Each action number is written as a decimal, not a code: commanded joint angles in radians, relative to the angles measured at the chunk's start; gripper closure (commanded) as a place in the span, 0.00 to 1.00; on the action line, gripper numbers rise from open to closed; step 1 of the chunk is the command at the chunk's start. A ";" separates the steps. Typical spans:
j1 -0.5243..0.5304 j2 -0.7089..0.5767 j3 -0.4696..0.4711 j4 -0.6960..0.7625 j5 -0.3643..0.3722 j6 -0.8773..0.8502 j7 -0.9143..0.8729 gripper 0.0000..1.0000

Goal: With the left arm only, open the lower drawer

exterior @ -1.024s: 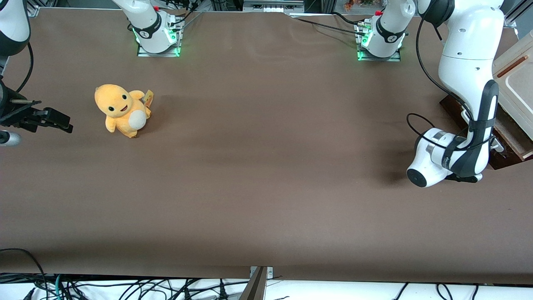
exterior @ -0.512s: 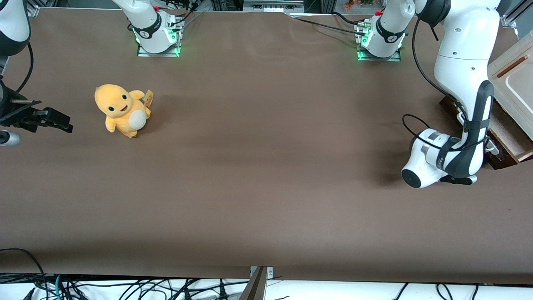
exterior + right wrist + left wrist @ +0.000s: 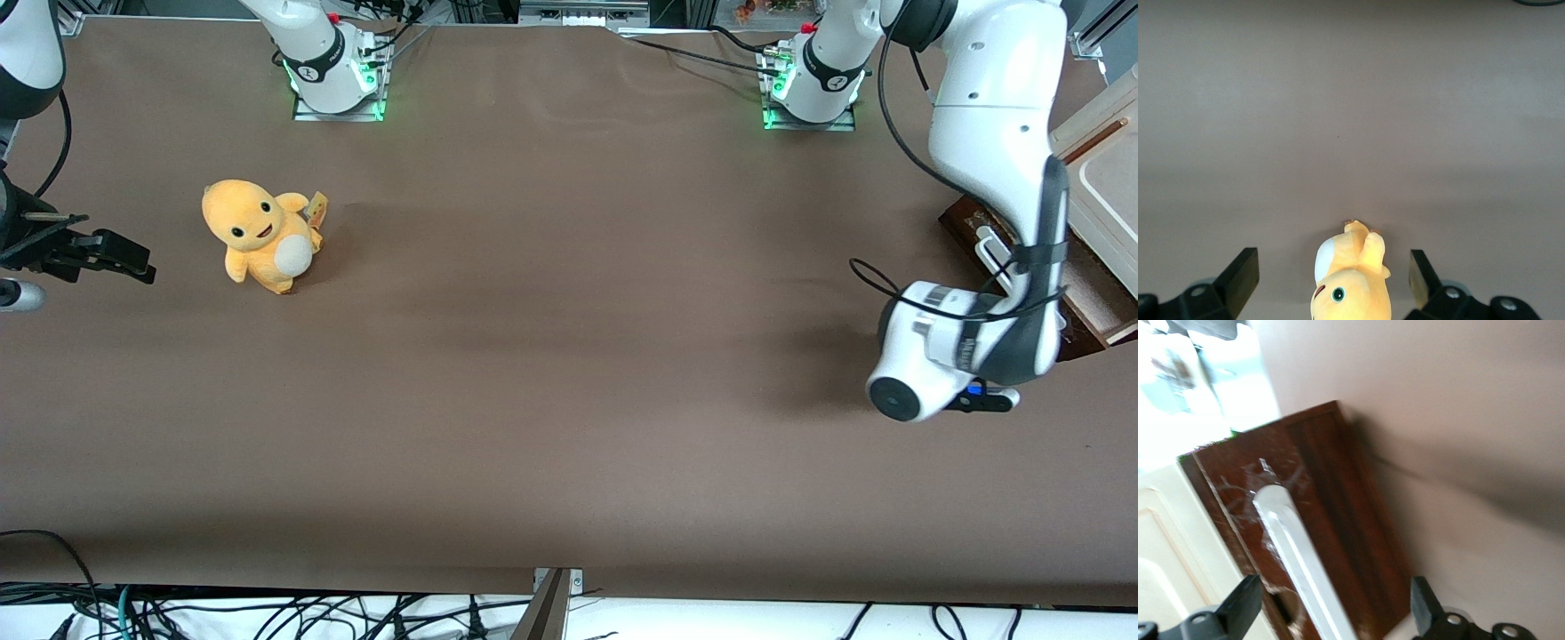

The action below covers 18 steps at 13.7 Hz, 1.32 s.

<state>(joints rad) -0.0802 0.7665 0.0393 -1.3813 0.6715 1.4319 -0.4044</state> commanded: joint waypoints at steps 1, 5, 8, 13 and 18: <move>0.049 -0.056 0.002 0.128 -0.275 -0.005 0.039 0.00; 0.125 -0.139 -0.001 0.274 -0.700 -0.001 0.041 0.00; 0.155 -0.225 0.004 0.269 -0.750 -0.004 0.152 0.00; 0.183 -0.452 0.008 0.073 -0.747 0.051 0.467 0.00; 0.086 -0.647 0.010 -0.134 -0.736 0.191 0.461 0.00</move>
<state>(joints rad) 0.0225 0.2118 0.0395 -1.3860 -0.0539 1.5751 0.0455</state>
